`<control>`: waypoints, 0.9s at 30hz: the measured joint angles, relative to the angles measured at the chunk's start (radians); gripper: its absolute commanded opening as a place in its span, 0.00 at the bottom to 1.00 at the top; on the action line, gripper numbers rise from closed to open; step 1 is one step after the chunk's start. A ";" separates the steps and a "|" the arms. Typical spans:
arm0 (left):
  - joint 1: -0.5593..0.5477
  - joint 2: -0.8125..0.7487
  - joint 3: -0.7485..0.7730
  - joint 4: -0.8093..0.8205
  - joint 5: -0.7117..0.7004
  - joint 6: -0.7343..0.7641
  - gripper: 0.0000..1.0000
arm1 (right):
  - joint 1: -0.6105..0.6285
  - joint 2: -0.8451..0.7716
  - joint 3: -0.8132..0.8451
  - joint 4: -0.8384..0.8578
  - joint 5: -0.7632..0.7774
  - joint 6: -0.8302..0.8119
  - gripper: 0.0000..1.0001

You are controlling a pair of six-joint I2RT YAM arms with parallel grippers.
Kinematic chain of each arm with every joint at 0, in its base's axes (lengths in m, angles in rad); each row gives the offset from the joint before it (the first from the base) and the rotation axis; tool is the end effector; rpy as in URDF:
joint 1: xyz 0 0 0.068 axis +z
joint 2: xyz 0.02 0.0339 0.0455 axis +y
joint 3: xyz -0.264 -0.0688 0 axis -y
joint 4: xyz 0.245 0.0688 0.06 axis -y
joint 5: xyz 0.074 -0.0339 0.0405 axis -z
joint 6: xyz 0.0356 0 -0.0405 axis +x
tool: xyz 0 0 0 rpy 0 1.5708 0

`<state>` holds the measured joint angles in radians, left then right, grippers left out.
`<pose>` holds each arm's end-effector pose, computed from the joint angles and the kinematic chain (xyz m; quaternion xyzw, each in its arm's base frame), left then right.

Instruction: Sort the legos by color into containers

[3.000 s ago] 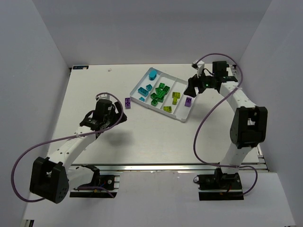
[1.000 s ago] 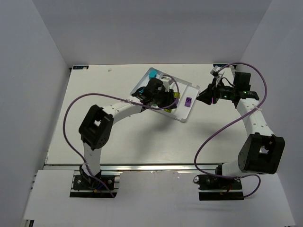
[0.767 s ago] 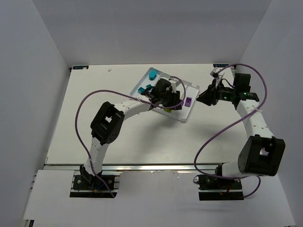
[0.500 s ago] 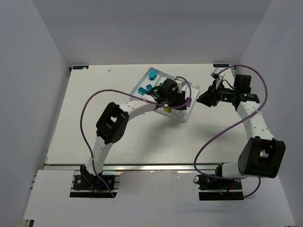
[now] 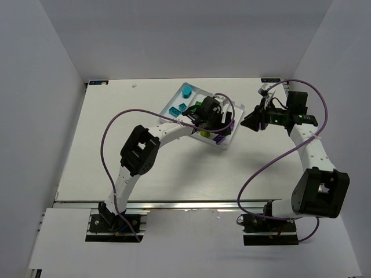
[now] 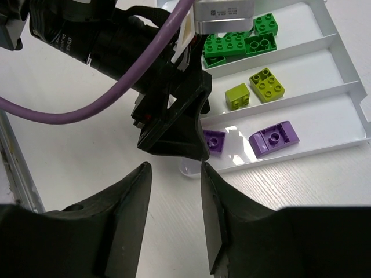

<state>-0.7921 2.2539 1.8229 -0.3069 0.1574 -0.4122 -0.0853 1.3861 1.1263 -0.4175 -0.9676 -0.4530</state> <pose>0.3578 -0.3706 0.1970 0.2034 0.8893 -0.2877 0.2916 0.2985 0.0039 0.3090 -0.3435 0.7482 0.3027 0.4802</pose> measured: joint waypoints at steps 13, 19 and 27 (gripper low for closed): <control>0.010 -0.384 -0.327 0.001 -0.176 -0.033 0.98 | 0.000 -0.041 0.001 0.005 0.147 0.065 0.89; 0.036 -0.734 -0.598 0.029 -0.286 -0.092 0.98 | 0.000 -0.062 0.004 0.030 0.285 0.188 0.90; 0.072 -0.974 -0.784 0.023 -0.421 -0.157 0.98 | 0.000 -0.045 0.048 0.014 0.411 0.303 0.89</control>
<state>-0.7200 1.2800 1.0393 -0.2836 -0.2634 -0.5694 -0.0856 1.3407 1.1748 -0.4034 -0.5564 -0.1501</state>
